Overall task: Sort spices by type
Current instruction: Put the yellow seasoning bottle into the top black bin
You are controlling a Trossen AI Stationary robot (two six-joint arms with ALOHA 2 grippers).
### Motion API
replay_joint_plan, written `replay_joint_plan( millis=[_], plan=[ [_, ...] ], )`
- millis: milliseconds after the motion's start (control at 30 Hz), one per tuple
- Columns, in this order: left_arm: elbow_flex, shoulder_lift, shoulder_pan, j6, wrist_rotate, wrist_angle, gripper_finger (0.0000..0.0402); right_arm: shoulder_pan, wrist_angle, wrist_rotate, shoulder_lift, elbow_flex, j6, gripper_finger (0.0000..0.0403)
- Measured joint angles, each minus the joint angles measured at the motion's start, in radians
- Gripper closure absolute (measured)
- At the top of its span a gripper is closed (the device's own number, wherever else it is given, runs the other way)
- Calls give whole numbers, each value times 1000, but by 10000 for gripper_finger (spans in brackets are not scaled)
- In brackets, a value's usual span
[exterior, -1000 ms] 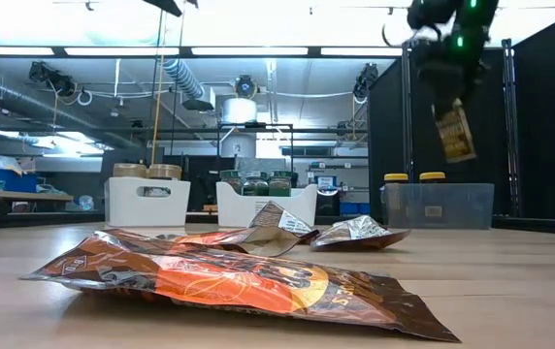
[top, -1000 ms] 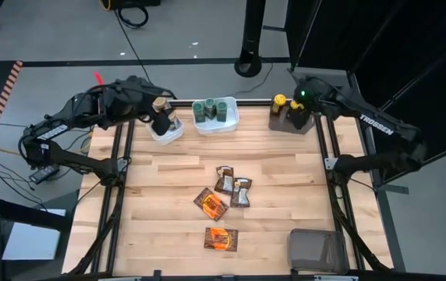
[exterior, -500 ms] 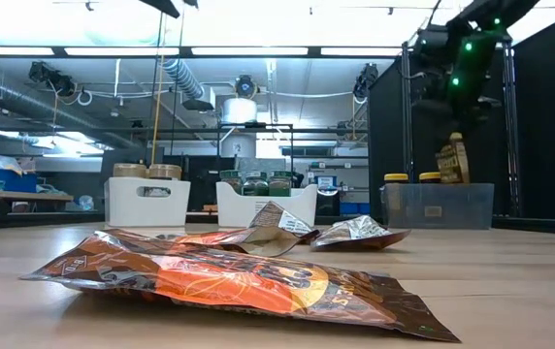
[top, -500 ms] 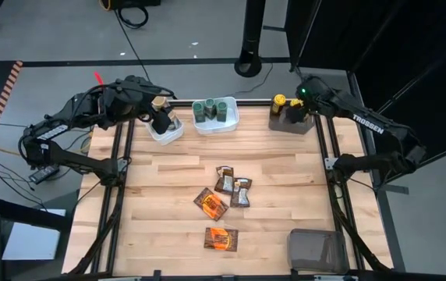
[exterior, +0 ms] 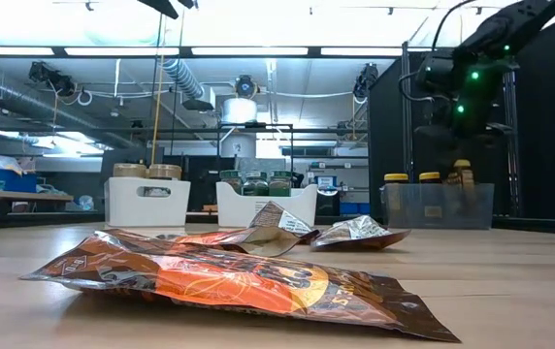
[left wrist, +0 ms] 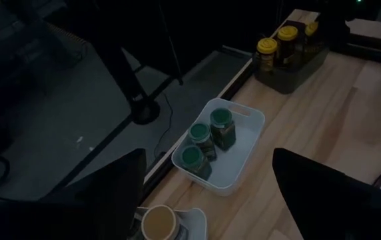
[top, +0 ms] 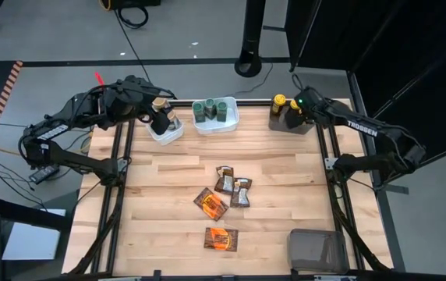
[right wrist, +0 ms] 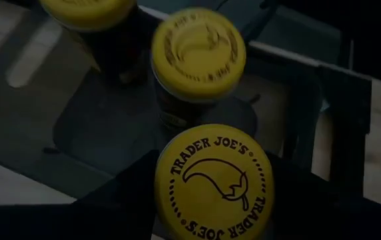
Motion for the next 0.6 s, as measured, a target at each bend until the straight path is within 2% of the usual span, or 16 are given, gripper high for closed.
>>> replay_joint_plan(
  millis=[367, 400, 533, 600],
  plan=[
    [0, 0, 0, 23, -3, 0, 69, -2, 70, 0, 0, -65, 51, 170],
    [0, 0, 0, 23, -3, 0, 69, -2, 73, -8, 0, -66, 51, 157],
    [0, 0, 0, 23, -3, 0, 69, -2, 70, -30, 0, -65, 47, 57],
    [0, 0, 0, 25, -3, 0, 69, -2, 69, -52, 0, -53, 47, 24]
  ],
)
